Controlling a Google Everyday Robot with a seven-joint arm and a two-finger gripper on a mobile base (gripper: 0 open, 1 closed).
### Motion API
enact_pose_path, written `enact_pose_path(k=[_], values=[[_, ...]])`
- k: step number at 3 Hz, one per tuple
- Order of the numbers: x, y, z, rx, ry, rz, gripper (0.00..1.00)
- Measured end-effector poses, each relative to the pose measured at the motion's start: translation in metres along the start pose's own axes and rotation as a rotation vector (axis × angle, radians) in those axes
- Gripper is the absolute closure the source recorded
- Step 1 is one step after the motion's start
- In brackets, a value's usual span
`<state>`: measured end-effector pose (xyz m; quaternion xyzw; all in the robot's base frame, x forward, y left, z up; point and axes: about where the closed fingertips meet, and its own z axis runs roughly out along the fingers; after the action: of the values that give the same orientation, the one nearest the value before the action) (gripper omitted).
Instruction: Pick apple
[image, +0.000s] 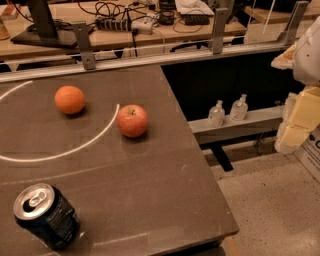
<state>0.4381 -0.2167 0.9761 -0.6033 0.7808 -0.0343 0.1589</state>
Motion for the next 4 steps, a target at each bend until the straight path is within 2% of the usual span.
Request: enact_pose_path(k=[1, 2, 3, 4], values=[[0.000, 0.000, 0.000, 0.000, 0.000, 0.000, 0.00], [-0.002, 0.000, -0.002, -0.006, -0.054, -0.001, 0.00], [-0.005, -0.006, 0.010, -0.027, -0.212, -0.007, 0.00], [-0.025, 0.002, 0.030, -0.078, -0.417, 0.021, 0.00]])
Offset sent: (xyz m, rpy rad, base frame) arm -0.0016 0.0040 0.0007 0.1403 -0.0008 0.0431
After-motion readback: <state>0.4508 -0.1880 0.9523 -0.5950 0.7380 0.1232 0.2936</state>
